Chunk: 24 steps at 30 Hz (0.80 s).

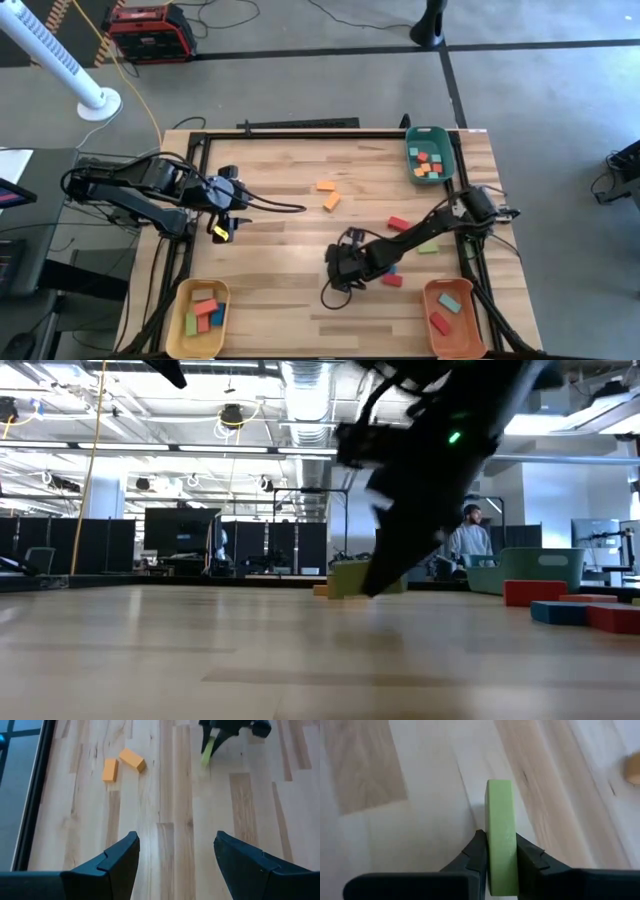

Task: Sort blocks by size
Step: Put the light thin green rectangle block into the orange bin

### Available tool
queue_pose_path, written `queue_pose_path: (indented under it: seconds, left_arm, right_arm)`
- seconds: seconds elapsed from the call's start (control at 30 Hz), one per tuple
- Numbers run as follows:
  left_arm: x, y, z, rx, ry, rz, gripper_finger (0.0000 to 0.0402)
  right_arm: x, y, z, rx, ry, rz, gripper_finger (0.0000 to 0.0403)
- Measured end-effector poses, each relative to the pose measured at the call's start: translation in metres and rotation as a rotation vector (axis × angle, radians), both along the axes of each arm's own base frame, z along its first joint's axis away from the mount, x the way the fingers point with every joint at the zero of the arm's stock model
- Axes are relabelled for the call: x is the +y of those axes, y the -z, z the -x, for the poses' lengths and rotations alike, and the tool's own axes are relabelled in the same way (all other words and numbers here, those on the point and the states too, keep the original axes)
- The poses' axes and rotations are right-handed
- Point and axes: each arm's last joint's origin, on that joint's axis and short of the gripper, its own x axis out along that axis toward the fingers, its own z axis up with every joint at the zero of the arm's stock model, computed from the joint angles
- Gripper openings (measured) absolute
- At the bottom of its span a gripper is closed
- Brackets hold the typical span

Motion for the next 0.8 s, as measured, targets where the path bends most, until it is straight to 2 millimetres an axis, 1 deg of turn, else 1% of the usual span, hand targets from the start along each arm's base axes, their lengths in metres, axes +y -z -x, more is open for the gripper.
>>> queue_pose_path:
  seconds: [0.23,0.43,0.8]
  left_arm:
    - [0.000,0.000,0.000,0.000,0.000,0.000,0.0245]
    - [0.000,0.000,0.000,0.000,0.000,0.000,0.0245]
    - [0.000,0.000,0.000,0.000,0.000,0.000,0.0245]
  right_arm:
    - [0.022,-0.031,0.032,0.004,0.059,0.018,0.0084]
    - [0.040,-0.057,0.064,0.004,0.097,-0.012,0.0084]
    - [0.071,-0.092,0.134,0.022,0.177,-0.092,0.0084]
